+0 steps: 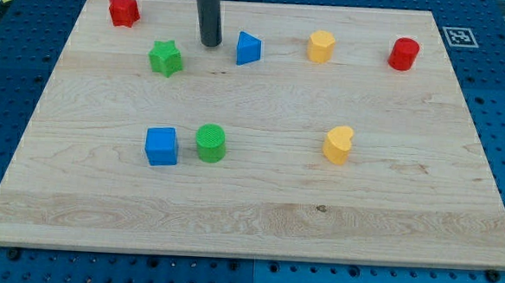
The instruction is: Slightly push the blue triangle diagonally to the yellow hexagon
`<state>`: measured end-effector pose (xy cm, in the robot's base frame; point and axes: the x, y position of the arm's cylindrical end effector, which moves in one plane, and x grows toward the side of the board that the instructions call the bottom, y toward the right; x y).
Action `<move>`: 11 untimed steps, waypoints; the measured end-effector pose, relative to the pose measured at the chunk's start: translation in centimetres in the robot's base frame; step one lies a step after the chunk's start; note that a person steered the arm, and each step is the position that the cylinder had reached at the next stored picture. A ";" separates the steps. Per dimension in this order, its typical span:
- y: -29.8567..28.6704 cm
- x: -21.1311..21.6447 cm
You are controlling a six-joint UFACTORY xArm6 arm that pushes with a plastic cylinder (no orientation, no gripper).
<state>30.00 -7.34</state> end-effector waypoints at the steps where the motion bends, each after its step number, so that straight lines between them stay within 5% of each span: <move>1: 0.0 1.9; 3: 2.7 5.2; 5: 4.5 -2.1; 7: 5.2 2.9; 9: 12.4 -1.6; 11: 8.1 -4.9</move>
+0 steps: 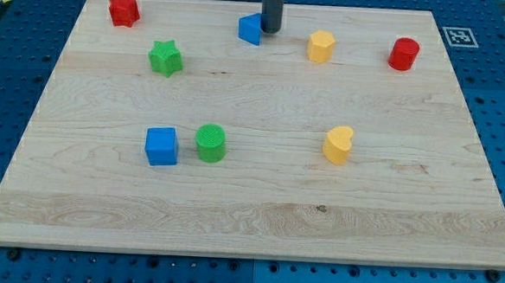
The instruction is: Slightly push the blue triangle diagonally to the yellow hexagon
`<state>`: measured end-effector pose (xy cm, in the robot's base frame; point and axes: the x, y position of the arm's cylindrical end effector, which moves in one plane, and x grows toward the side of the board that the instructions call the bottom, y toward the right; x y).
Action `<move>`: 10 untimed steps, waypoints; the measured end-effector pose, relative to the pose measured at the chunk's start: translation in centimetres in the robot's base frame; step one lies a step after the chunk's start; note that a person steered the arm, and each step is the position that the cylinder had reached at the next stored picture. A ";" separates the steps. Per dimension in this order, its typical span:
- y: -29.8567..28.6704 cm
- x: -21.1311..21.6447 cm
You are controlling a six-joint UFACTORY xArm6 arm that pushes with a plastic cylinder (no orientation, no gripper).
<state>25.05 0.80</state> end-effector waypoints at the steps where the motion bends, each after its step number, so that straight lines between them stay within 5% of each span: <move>1: 0.8 0.1; 3: 2.8 4.1; 5: -4.0 4.0; 8: -4.3 4.6; 10: -4.3 10.6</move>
